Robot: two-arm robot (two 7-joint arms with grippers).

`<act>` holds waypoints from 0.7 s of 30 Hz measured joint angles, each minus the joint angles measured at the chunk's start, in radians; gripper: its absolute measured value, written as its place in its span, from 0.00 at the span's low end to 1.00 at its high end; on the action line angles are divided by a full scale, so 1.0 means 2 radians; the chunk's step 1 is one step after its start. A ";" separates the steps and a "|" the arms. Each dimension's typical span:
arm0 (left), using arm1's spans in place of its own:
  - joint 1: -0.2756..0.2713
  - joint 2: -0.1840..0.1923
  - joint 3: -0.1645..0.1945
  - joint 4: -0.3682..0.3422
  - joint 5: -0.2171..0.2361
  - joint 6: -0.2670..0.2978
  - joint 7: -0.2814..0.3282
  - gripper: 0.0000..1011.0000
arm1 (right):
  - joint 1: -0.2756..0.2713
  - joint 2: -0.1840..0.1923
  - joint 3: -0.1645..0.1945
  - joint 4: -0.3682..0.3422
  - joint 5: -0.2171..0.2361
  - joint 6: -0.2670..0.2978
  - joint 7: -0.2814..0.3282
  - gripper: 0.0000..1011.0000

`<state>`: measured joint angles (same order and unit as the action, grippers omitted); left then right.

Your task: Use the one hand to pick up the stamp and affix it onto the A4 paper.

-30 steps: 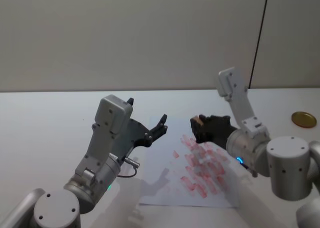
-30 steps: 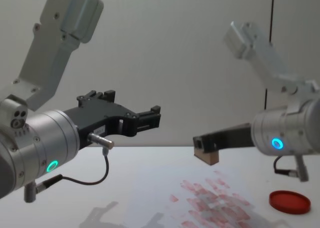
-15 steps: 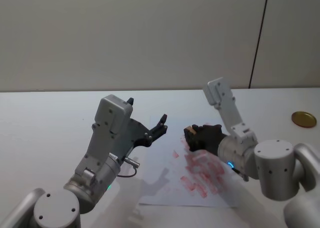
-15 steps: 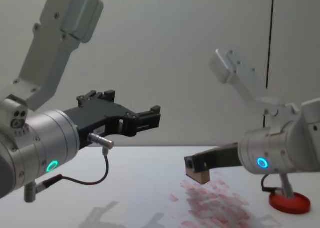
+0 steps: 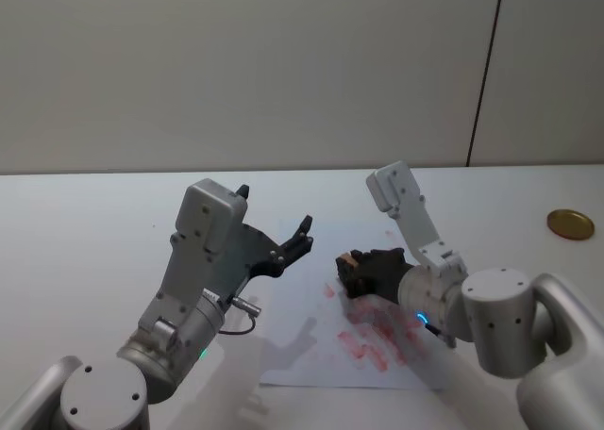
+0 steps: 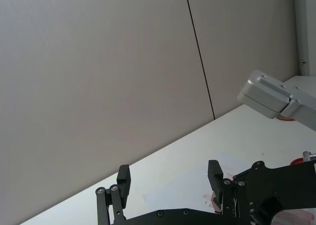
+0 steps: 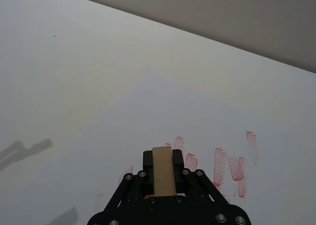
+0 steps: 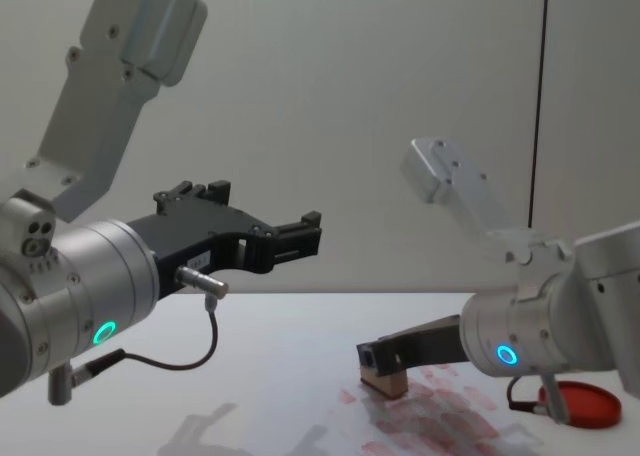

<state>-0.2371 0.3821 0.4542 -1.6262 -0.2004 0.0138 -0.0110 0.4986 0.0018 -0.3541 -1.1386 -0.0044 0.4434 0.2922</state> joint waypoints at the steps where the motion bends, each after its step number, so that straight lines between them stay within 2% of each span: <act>1: 0.000 0.000 0.000 0.000 0.000 0.000 0.000 0.98 | 0.001 0.000 0.000 0.002 0.000 -0.001 0.000 0.21; 21: 0.000 0.000 0.000 0.000 0.000 0.000 0.000 0.98 | 0.019 -0.006 -0.001 0.047 -0.009 -0.006 0.007 0.21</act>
<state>-0.2371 0.3821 0.4542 -1.6262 -0.2004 0.0139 -0.0110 0.5357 -0.0107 -0.3556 -1.0441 -0.0220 0.4324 0.3070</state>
